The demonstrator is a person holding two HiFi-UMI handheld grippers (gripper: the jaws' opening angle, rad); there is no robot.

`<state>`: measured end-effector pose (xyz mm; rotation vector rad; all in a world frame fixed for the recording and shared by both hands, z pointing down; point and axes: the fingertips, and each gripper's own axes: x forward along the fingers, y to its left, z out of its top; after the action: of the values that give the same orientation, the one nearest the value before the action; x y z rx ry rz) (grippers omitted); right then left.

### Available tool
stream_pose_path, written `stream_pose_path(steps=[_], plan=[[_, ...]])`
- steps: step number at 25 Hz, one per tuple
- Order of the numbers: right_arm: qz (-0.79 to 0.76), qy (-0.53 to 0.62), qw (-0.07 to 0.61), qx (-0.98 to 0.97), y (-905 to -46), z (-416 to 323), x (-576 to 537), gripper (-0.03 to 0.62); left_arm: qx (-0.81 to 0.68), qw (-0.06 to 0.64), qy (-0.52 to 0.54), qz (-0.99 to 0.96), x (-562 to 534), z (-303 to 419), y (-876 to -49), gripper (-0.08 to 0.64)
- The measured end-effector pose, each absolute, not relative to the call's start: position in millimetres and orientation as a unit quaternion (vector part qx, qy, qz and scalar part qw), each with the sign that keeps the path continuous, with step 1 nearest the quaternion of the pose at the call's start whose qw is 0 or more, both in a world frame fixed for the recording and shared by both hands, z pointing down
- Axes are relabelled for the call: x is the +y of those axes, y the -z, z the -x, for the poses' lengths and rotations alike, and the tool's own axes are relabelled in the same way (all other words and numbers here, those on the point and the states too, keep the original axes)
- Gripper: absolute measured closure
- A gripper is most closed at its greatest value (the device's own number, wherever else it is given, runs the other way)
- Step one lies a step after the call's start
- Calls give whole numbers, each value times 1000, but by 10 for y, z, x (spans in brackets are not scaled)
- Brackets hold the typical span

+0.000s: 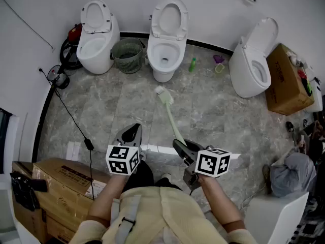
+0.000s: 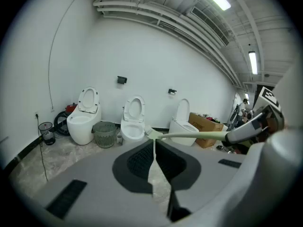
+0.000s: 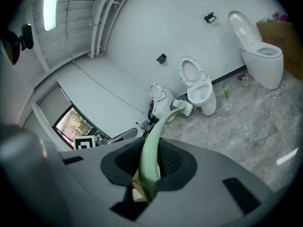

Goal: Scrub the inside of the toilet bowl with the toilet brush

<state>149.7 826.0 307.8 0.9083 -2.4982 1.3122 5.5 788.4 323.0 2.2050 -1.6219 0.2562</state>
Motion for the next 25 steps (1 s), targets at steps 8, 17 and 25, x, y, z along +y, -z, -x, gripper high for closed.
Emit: stream_pose_path(steps=[8, 17, 25], plan=[[-301, -453, 82, -835, -3105, -1366, 8138, 511, -574, 196, -92, -790, 7769, 29, -3253, 538], [-304, -461, 99, -828, -3179, -1202, 7879, 511, -563, 205, -102, -794, 7570, 199, -3322, 538], [-300, -453, 114, -832, -3211, -727, 7450, 509, -568, 202, -101, -791, 7166, 637, -3366, 538]])
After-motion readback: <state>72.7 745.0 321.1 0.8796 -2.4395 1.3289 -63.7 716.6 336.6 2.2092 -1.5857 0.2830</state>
